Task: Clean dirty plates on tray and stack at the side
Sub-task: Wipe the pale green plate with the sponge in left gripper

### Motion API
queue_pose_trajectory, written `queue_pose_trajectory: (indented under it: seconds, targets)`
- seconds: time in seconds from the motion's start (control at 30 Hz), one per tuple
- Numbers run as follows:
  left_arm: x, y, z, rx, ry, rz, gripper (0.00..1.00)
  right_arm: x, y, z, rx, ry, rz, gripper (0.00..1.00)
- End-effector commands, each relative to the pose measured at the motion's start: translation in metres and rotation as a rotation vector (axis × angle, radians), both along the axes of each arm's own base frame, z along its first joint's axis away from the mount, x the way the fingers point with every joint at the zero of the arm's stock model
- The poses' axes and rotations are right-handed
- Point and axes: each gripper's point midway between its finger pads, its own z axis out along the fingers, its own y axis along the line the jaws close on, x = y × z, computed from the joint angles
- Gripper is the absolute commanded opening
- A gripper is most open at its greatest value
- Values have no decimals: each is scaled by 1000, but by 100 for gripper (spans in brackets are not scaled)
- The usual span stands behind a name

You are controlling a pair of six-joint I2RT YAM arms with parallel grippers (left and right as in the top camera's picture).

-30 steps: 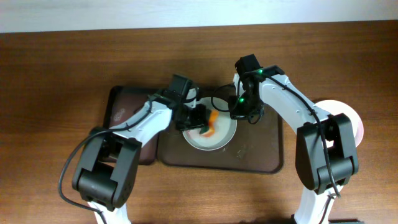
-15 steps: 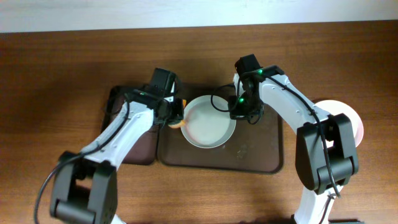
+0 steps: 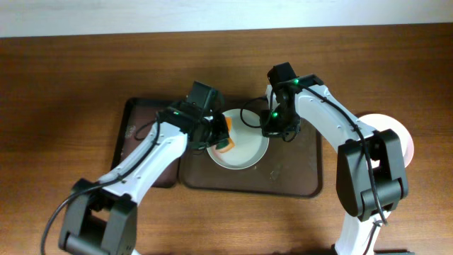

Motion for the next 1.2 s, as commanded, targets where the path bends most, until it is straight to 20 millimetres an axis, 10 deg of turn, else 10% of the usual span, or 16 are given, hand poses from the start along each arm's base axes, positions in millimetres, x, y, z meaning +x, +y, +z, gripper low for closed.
queue_pose_trajectory:
  seconds: [0.0,0.23,0.53,0.83,0.93,1.17]
  targets:
    - [-8,-31,-26,-73,106,29,0,-3,0,-2,-11,10,-7,4]
    - [-15,-55,-51,-93,144,-4,0,-3,0,-2,-11,10,-7,4]
    - [-4,27,-69,356,31,108,0,-4,-1,-3,-14,17,-7,4]
    - [38,43,-20,440,-149,-5,0,-4,-1,-2,-13,16,-7,5]
    - [42,47,8,444,-216,-4,0,0,2,-2,-3,-1,-6,28]
    - [27,109,42,578,-194,81,0,24,22,5,104,-96,3,42]
